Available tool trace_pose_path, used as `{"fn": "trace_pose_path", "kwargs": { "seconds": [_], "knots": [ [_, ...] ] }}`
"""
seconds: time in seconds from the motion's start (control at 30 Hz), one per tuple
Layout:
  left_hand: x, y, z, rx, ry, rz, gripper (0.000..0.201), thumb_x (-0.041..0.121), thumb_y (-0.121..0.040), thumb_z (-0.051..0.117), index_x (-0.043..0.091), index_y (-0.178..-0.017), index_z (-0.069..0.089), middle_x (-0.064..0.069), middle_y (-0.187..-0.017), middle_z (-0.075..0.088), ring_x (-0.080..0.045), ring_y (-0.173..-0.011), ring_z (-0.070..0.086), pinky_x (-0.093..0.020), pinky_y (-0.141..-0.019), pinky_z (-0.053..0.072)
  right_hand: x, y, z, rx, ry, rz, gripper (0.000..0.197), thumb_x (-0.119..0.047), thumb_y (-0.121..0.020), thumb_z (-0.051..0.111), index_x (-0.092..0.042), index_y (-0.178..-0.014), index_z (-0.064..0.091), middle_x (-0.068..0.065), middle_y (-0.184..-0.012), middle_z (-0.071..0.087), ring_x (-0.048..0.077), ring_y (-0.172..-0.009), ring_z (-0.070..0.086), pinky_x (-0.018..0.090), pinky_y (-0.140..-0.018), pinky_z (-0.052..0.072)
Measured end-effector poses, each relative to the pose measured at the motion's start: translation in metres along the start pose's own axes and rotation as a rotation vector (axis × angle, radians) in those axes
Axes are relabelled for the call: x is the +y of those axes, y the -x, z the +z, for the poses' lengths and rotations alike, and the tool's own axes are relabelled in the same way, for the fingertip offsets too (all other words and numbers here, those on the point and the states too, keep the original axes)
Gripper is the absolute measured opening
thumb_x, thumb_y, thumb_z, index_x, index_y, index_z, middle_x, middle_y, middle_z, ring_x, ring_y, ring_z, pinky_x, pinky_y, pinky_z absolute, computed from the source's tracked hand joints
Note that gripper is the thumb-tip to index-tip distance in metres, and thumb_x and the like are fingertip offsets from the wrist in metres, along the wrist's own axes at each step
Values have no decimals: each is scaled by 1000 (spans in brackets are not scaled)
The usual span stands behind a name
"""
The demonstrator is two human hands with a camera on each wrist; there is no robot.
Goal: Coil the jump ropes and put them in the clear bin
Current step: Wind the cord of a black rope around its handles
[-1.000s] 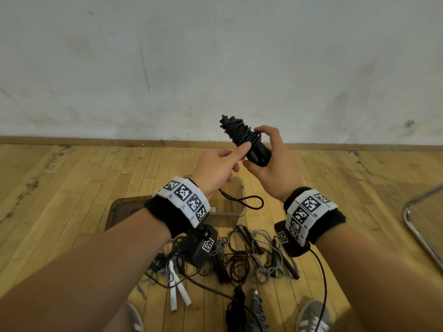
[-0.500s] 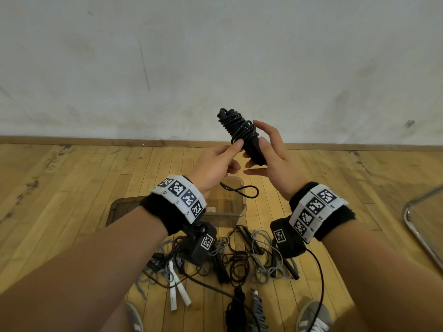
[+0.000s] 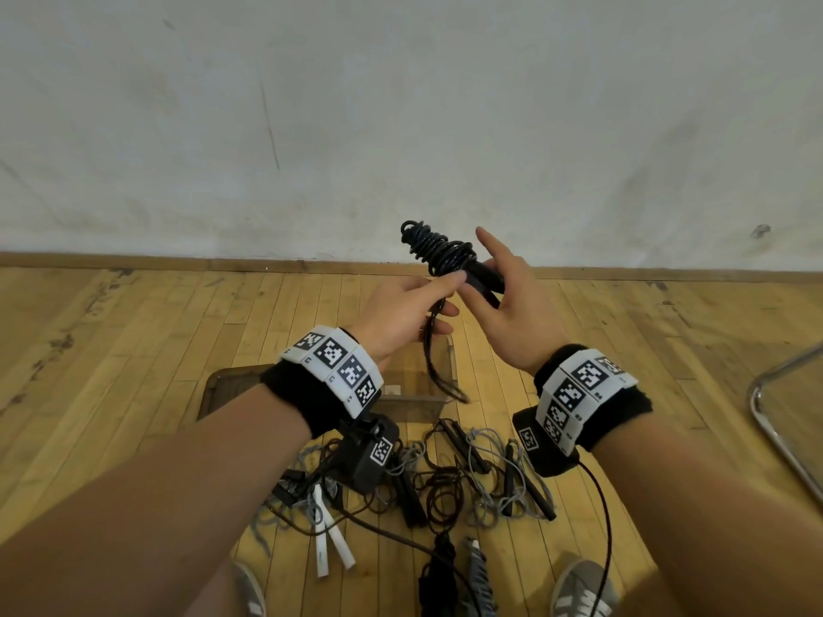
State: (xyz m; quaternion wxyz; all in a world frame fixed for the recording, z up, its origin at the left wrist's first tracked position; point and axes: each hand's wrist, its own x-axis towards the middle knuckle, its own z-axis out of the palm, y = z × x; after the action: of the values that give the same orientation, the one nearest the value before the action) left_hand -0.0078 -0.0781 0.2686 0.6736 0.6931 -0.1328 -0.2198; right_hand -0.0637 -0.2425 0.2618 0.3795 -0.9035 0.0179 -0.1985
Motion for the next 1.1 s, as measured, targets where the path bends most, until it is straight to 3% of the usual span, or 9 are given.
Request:
{"fn": "trace_pose_path", "kwargs": {
  "seconds": [0.17,0.3,0.47,0.57,0.67,0.77,0.9,1.0,1.1],
  "knots": [
    [-3,-1,2,63,-10,43,44,55,-94,65,12,-98,76,3,-78,70,-10,-64,66,-26,-67,53,-9,-1,1,20,-8,47,85,-38,-88,76,-27,-159,30,-5,-121,50,3,-109,52,9,-91,35],
    [-5,-2,2,76,-50,84,41,51,-97,62,12,-96,76,6,-75,69,-6,-60,60,-24,-66,51,-16,1,-3,-70,-377,203,82,-25,-86,81,-28,-154,35,2,-119,64,17,-93,73,28,-84,59],
    [-7,-3,4,77,-45,119,32,43,-99,63,16,-110,75,13,-69,68,-3,-60,60,-21,-64,50,-19,4,-5,-185,-560,292,70,-9,-97,65,-23,-156,30,4,-120,69,26,-86,77,31,-72,62],
    [-6,-4,4,71,-74,111,34,45,-100,60,18,-116,73,11,-74,69,-3,-64,61,-20,-64,51,-10,0,-3,-169,-464,238,83,-14,-99,65,-24,-161,12,3,-122,69,19,-92,77,33,-81,62],
    [-5,-5,4,21,-69,36,37,45,-102,57,15,-121,68,0,-86,69,-7,-65,65,-24,-62,53,2,-2,-4,-158,-237,148,99,-26,-95,68,-34,-161,-5,0,-117,72,17,-95,75,46,-93,58],
    [-6,-4,2,38,-60,-64,37,47,-98,64,13,-111,68,2,-77,68,-6,-52,61,-22,-55,46,6,-1,-1,-159,52,94,90,-29,-97,65,-27,-163,3,1,-111,72,19,-91,71,45,-87,58],
    [-5,-5,-5,66,24,-104,24,28,-93,74,9,-108,71,-4,-83,74,-6,-54,63,-18,-52,46,12,-3,-4,-69,86,81,72,-21,-98,64,-22,-158,24,7,-125,68,22,-97,70,35,-82,55],
    [-1,-4,-3,34,145,-125,16,16,-92,74,9,-105,69,-10,-91,77,-10,-64,70,-17,-54,52,11,-3,-5,-53,95,49,64,-15,-97,64,-23,-151,31,4,-111,67,15,-79,64,22,-66,47],
    [1,-2,-1,42,189,-128,19,14,-91,75,13,-107,65,-4,-82,77,-11,-64,70,-18,-54,51,9,-2,-2,-41,101,12,64,-10,-95,62,-31,-147,31,-1,-93,66,12,-68,62,27,-58,47]
  ]
}}
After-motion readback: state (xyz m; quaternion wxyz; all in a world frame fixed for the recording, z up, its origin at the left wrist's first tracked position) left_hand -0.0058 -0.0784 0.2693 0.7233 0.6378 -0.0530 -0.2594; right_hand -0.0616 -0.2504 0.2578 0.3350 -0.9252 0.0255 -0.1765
